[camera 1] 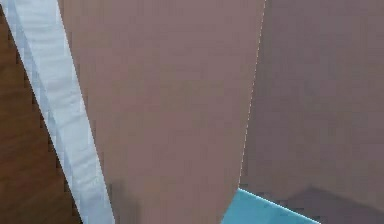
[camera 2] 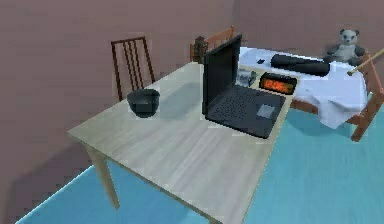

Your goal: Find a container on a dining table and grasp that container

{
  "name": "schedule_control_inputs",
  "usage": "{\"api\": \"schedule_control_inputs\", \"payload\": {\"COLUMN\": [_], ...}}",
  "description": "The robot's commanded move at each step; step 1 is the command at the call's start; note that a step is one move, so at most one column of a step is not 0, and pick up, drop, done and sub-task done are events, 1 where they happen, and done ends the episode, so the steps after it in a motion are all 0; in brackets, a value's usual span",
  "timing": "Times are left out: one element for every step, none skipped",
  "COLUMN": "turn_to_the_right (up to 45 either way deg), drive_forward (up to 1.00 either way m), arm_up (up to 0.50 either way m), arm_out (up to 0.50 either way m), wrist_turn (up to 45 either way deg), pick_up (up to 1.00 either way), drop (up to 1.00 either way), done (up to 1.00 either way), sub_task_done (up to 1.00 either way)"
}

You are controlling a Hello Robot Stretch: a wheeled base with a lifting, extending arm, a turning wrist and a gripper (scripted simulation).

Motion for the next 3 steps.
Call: {"api": "schedule_control_inputs", "payload": {"turn_to_the_right": [-9.0,45.0,3.0], "drive_forward": [0.00,0.00,0.00], "arm_up": [0.00,0.00,0.00], "arm_out": [0.00,0.00,0.00], "wrist_turn": [0.0,0.0,0.0], "pick_up": [0.00,0.00,0.00], "drop": [0.00,0.00,0.00], "done": [0.00,0.00,0.00], "sub_task_done": [0.00,0.00,0.00]}}
